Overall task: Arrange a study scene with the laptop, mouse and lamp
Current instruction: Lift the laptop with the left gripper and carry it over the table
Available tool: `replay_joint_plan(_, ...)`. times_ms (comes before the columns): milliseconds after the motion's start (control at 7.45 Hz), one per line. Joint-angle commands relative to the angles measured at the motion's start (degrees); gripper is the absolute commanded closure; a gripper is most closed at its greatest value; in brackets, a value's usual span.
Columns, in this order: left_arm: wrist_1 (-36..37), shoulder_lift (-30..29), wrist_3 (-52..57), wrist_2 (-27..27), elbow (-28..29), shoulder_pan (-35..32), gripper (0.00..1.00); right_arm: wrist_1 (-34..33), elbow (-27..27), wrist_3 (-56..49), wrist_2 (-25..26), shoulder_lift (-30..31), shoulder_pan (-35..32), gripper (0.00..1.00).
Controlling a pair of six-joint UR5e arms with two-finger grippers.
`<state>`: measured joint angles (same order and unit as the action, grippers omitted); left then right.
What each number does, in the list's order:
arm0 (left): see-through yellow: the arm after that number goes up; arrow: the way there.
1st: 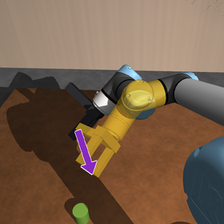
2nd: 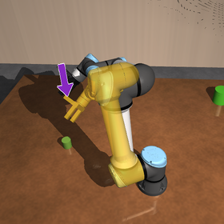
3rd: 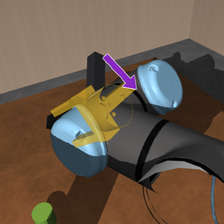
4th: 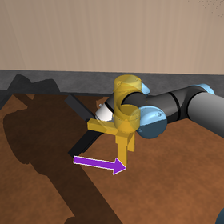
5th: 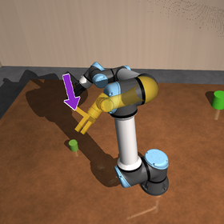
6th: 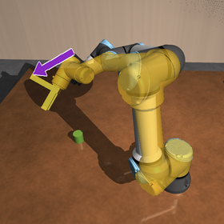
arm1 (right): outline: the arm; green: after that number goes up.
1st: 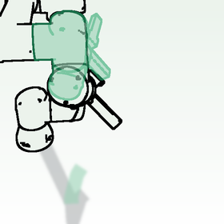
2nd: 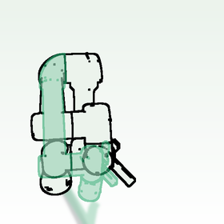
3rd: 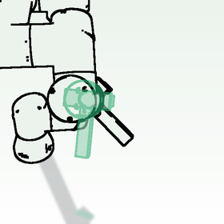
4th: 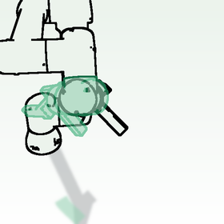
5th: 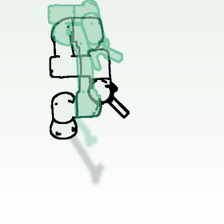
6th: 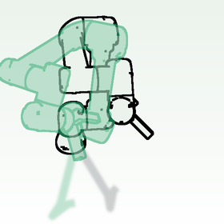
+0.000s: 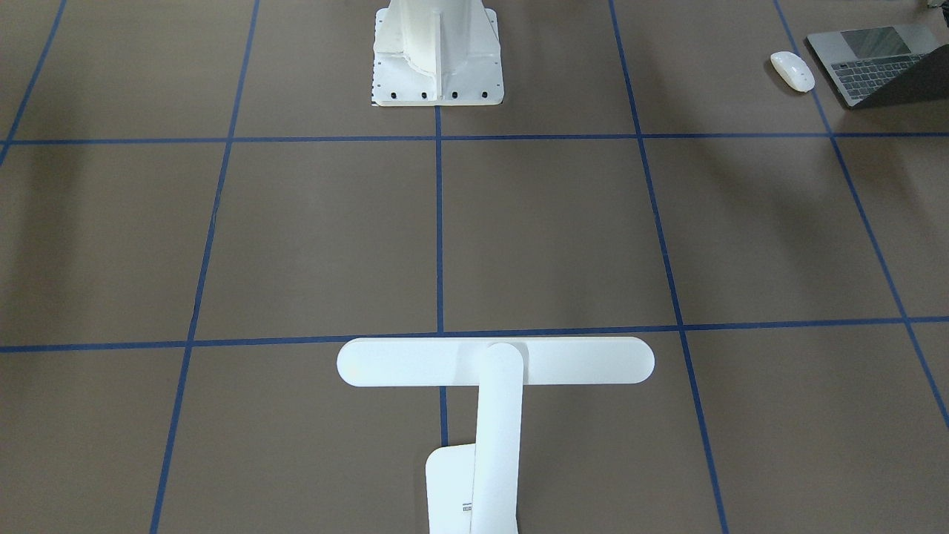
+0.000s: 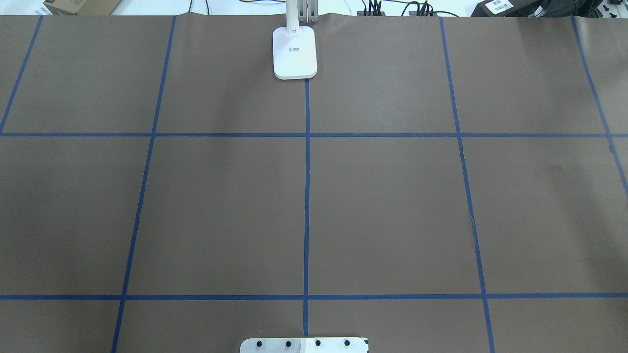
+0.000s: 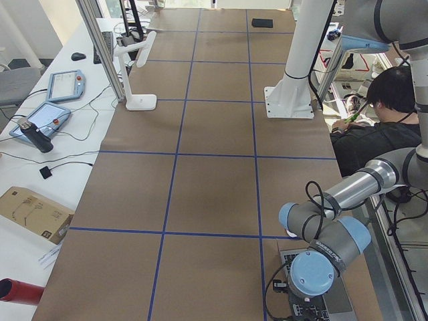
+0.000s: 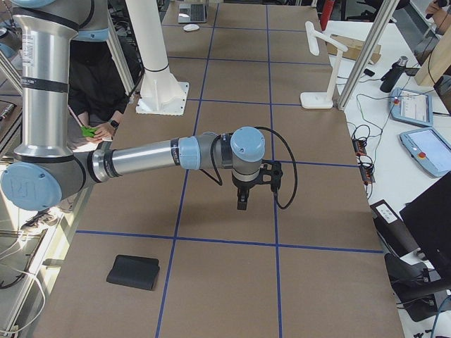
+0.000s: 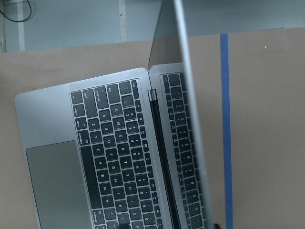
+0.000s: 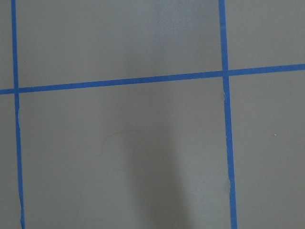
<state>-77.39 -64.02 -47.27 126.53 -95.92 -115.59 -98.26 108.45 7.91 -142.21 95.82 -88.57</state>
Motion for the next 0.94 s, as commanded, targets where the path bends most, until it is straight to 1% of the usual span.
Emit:
replay_joint_plan(0,0.57,-0.84,0.07,0.03,-1.02,-0.51,1.00,-0.09,-0.08,0.00,0.00,0.07,-0.02,0.00)
replay_joint_plan(268,1.97,-2.68,0.07,-0.23,-3.65,-3.49,1.00,-0.17,-0.08,0.00,0.00,0.07,0.06,0.00)
replay_joint_plan(402,6.07,-5.56,-0.01,-0.32,-5.14,-3.59,1.00,-0.18,-0.08,0.00,0.00,0.07,-0.02,0.00)
replay_joint_plan(671,15.56,-13.81,-0.01,-0.41,-7.60,-3.59,1.00,-0.18,0.36,0.00,-0.09,0.50,-0.11,0.00)
replay_joint_plan(805,22.13,-19.34,-0.71,-0.67,-9.44,-3.42,1.00,-0.26,1.14,0.00,-0.09,1.11,-0.11,0.00)
